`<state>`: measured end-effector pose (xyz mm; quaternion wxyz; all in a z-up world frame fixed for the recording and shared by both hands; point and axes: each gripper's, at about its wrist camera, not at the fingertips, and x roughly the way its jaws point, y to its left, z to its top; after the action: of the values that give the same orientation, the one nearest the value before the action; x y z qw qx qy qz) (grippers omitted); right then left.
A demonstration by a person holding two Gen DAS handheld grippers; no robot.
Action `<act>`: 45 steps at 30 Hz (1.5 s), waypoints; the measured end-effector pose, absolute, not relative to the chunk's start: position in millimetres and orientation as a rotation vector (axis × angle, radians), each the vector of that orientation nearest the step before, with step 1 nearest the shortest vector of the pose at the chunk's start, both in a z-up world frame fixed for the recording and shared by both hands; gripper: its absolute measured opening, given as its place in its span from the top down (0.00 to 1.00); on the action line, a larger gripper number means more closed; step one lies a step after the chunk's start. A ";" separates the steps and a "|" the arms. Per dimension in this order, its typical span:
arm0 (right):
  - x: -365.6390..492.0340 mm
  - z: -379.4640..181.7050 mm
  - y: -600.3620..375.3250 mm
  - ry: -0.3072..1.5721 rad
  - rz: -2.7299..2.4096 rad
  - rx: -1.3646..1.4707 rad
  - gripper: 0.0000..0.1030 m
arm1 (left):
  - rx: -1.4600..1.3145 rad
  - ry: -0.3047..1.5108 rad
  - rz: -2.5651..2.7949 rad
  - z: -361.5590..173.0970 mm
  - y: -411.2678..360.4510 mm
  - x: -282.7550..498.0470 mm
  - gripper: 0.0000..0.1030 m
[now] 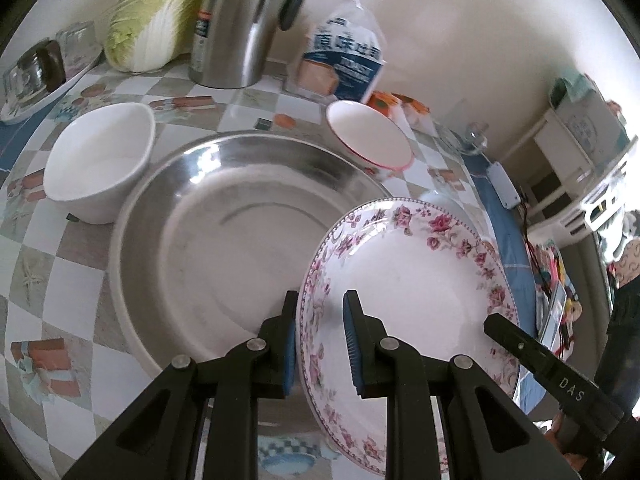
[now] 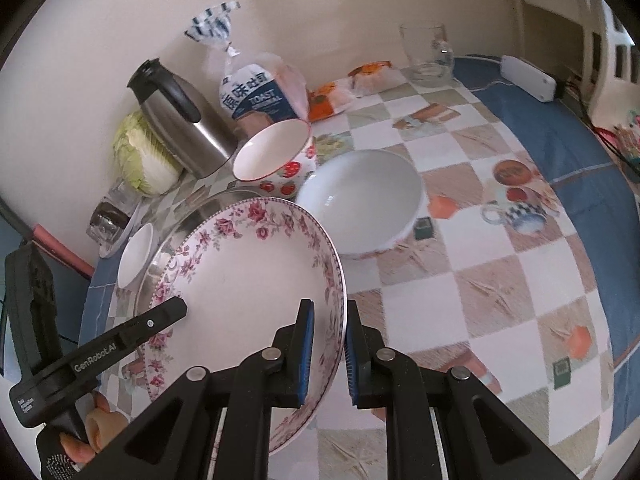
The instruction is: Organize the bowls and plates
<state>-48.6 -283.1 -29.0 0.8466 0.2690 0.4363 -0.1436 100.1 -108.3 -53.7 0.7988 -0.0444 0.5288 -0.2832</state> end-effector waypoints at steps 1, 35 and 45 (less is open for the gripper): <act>-43.6 -29.2 -281.1 0.922 -0.296 0.565 0.85 | -0.105 1.137 -0.600 -54.6 -105.2 105.0 0.78; 48.7 -57.1 -236.5 0.982 -0.187 0.548 0.85 | -0.189 1.141 -0.466 -68.0 -49.1 170.8 0.78; 50.0 -67.1 -238.8 1.011 -0.209 0.544 0.85 | -0.159 1.156 -0.463 -73.3 -57.0 173.4 0.78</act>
<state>50.0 -238.8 -67.1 0.8346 0.2569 0.4773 -0.0985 173.4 -57.0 -73.3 0.8094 -0.0745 0.5408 -0.2164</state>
